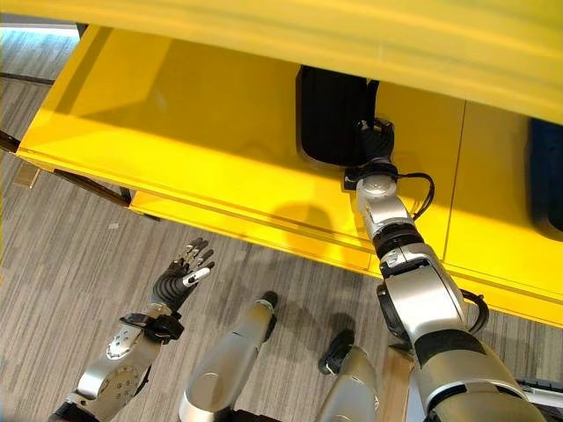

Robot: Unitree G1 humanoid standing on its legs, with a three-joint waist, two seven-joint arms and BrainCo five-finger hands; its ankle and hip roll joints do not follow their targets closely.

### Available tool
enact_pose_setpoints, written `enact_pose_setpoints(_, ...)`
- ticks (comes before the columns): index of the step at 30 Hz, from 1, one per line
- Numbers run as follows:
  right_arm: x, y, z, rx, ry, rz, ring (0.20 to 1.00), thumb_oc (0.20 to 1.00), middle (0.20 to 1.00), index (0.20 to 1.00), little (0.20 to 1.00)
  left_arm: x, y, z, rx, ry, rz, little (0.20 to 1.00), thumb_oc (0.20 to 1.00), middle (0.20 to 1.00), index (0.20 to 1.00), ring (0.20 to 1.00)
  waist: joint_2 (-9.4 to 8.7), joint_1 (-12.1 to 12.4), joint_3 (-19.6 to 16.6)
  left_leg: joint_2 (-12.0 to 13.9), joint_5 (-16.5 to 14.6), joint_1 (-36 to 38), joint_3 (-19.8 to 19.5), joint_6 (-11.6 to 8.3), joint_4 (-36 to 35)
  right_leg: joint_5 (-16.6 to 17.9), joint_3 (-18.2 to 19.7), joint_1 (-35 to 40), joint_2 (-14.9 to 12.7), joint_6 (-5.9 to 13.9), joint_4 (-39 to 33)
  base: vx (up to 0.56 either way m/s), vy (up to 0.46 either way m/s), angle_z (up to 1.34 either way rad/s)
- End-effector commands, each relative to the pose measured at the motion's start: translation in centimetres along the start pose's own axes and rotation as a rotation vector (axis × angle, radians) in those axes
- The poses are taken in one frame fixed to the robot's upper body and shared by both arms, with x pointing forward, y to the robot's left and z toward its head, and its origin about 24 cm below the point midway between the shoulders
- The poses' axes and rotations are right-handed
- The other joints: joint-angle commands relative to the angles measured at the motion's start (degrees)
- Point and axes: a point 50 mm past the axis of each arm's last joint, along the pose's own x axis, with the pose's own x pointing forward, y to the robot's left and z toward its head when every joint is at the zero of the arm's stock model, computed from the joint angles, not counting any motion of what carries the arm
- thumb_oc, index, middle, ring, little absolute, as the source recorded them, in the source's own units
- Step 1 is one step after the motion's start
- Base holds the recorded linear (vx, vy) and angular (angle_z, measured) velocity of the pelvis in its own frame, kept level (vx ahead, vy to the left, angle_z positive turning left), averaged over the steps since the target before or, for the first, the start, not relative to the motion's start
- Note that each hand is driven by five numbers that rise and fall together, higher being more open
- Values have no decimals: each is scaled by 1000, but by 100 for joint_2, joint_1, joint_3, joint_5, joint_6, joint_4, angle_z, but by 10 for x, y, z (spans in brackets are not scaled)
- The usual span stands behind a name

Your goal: Move parts from the plastic box to the shelf.

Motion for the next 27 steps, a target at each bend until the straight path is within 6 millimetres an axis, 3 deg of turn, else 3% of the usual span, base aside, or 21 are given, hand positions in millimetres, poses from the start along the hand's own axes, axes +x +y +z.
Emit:
enact_pose_setpoints(1, 6, -21, 0, 80, 13, -92, 200, 200, 200, 200, 200, -3, -4, 17, 2, -89, -30, 1000, 1000, 1000, 1000, 1000, 13, 27, -459, 431, 28, -50, -159, -193, -167, -51, 203, 185, -48, 157, 399, -12, 2, -5)
enact_pose_setpoints(4, 10, -38, 0, 152, 45, -172, 200, 200, 200, 200, 200, -2, -5, 18, -1, -90, -39, 1000, 1000, 1000, 1000, 1000, 51, 20, -443, 419, 41, -122, -158, -189, -149, -55, 196, 127, -43, 151, 401, 23, -6, 1)
enact_pose_setpoints(6, 13, -50, 0, 151, 61, -208, 200, 200, 200, 200, 200, -2, -6, 18, -1, -90, -41, 1000, 1000, 1000, 1000, 1000, 74, 32, -436, 428, -150, -113, -158, -182, -51, -222, 247, 130, -24, 200, 497, 27, -5, 3)
enact_pose_setpoints(7, 14, -54, -1, 142, 69, -217, 200, 200, 200, 200, 200, -2, -6, 18, 1, -88, -43, 1000, 1000, 1000, 1000, 1000, 92, 30, -416, 409, 20, -165, -162, -184, -101, -86, 204, 82, -41, 152, 452, -87, 38, 3)
enact_pose_setpoints(12, 15, -62, -5, 110, 91, -235, 200, 200, 200, 200, 200, -1, -7, 20, 2, -95, -51, 1000, 1000, 1000, 1000, 1000, 118, 24, -394, 413, 12, -185, -139, -178, -78, -100, 227, 49, -34, 146, 480, -1, 4, -1)
enact_pose_setpoints(13, 14, -66, -7, 96, 101, -246, 200, 200, 200, 200, 200, -1, -7, 19, -2, -95, -51, 1000, 1000, 1000, 1000, 1000, 102, 8, -400, 429, -164, -144, -129, -172, -12, -236, 281, 82, -21, 197, 534, 0, 0, 0)
enact_pose_setpoints(14, 14, -68, -9, 91, 104, -251, 200, 200, 200, 200, 200, -1, -8, 19, 0, -96, -54, 1000, 1000, 1000, 1000, 1000, 116, 6, -378, 405, 17, -201, -128, -172, -68, -88, 236, 28, -44, 148, 488, 0, 0, 0)
enact_pose_setpoints(20, 12, -82, -20, -31, 122, -257, 200, 200, 200, 200, 200, -2, -6, 20, -2, -105, -47, 1000, 1000, 1000, 1000, 1000, 97, -62, -343, 424, 34, -196, -95, -177, -93, -62, 264, 1, -44, 143, 487, -15, 6, 0)
enact_pose_setpoints(27, 7, -82, -30, -165, 99, -204, 200, 200, 200, 200, 200, -4, -3, 20, -11, -114, -34, 1000, 1000, 1000, 1000, 1000, -12, -221, -291, 482, 52, -171, -33, -197, -118, -37, 320, -6, -13, 120, 469, -7, 8, -2)
